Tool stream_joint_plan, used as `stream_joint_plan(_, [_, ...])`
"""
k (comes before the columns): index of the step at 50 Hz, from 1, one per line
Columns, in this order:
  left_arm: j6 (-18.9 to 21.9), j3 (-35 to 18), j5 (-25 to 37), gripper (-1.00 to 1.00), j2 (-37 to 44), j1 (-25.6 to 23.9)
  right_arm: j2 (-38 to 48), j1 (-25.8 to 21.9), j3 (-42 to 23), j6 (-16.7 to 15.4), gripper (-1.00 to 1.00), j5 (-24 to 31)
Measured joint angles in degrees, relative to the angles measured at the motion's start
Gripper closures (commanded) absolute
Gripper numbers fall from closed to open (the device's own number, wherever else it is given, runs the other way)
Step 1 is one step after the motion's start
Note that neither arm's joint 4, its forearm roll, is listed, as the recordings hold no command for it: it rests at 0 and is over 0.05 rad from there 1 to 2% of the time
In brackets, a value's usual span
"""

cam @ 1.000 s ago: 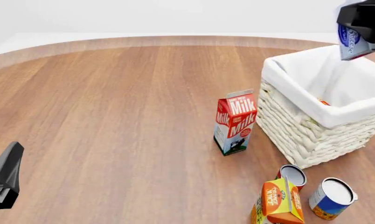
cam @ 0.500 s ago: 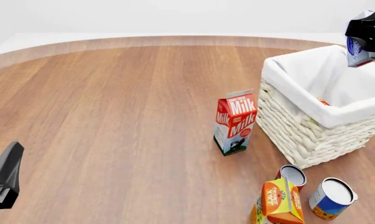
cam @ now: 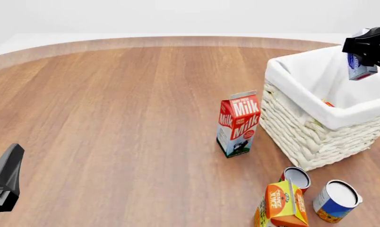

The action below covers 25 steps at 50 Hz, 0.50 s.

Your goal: Pick up the cream cheese box and the butter, and put them in the basket.

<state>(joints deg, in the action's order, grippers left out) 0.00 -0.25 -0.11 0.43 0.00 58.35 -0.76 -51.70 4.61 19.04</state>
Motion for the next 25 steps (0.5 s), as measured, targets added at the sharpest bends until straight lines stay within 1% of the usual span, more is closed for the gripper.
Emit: stream_joint_plan(25, [0.00, 0.00, 0.00, -1.00, 0.00, 0.00, 1.14, 0.59, 2.68, -0.95, 1.00, -2.20])
